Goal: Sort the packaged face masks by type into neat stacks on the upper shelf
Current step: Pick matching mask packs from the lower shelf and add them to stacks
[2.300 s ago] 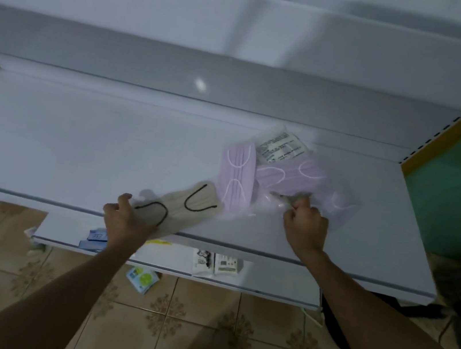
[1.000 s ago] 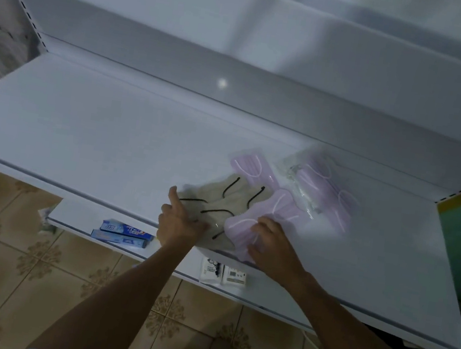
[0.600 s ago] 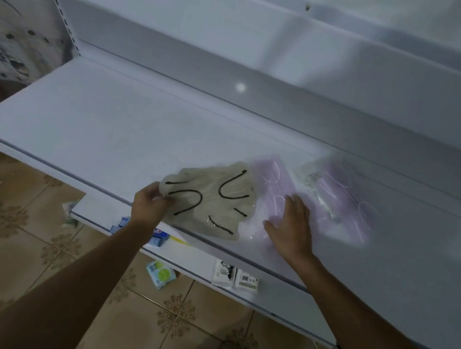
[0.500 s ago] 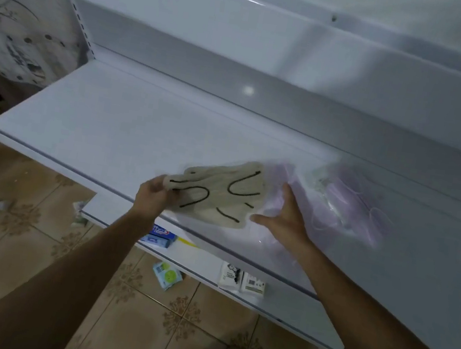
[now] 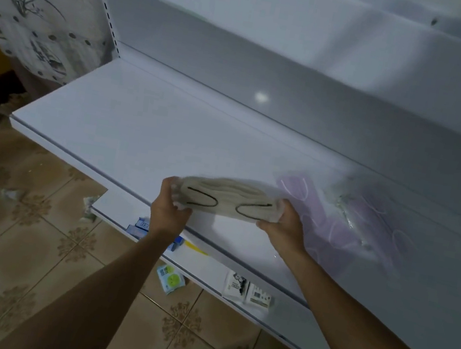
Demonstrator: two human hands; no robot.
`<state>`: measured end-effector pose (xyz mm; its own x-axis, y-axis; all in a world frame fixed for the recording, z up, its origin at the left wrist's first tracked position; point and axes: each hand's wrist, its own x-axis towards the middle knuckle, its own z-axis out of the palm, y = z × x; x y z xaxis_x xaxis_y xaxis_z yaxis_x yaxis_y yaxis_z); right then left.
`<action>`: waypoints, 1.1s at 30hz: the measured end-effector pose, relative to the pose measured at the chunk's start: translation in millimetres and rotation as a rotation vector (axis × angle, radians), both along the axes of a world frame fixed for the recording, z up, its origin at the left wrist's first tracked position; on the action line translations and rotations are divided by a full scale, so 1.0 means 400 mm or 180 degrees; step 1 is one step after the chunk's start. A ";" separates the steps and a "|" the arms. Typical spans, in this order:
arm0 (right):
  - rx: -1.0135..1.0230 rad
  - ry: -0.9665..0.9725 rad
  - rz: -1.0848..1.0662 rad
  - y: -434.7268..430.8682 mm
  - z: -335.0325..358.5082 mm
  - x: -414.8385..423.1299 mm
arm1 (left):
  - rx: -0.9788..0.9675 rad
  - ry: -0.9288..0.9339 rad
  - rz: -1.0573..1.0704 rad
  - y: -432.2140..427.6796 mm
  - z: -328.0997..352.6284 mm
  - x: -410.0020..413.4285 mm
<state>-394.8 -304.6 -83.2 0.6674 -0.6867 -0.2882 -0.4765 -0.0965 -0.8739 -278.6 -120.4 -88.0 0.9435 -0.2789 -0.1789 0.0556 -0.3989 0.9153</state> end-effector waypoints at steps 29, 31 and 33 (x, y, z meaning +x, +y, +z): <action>-0.3587 -0.1542 0.0115 0.505 0.800 0.168 | 0.0067 -0.3163 -0.0043 0.531 0.861 0.175; -0.3776 -0.1594 -0.0142 0.444 0.842 0.179 | -0.0061 -0.3245 -0.0195 0.472 0.903 0.202; -0.3788 -0.1490 -0.0196 0.377 0.881 0.191 | -0.0070 -0.3383 -0.0440 0.405 0.934 0.231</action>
<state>-318.5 -154.0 269.1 0.4962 -0.3914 0.7750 -0.1799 -0.9196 -0.3493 -186.1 41.6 285.5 0.5726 -0.3884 0.7220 -0.8183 -0.3235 0.4750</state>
